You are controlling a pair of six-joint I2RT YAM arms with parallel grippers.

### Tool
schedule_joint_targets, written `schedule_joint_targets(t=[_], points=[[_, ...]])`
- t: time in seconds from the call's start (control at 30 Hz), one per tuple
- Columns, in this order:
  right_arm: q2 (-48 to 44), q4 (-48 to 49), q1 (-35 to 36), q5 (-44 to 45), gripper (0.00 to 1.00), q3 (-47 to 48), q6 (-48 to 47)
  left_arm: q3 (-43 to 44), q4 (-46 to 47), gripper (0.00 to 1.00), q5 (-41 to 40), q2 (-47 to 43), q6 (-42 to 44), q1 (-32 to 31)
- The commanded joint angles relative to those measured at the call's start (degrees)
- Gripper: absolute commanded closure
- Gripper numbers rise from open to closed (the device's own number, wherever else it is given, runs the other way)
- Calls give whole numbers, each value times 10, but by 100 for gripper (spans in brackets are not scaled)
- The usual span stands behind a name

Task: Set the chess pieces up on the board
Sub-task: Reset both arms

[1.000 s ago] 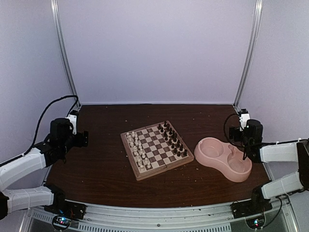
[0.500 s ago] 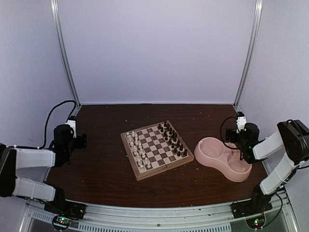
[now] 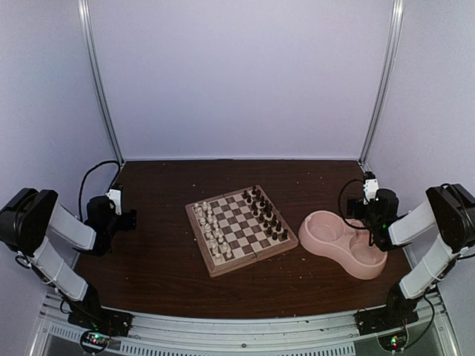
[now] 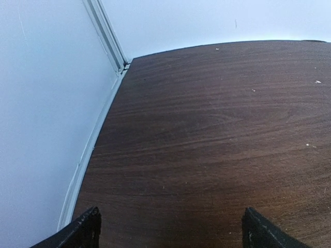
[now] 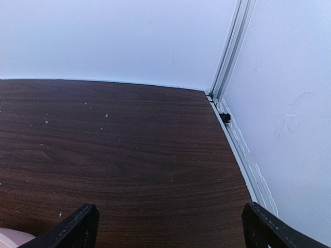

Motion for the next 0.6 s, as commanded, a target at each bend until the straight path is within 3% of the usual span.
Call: schedule_joint_targets(t=[0.0,0.57], points=[[-4,11,-2,-5,0,7,4,18,21,4,74,2,1,15],[-4,13,-2,-3,0,6,3,19,28,2,77,7,1,15]])
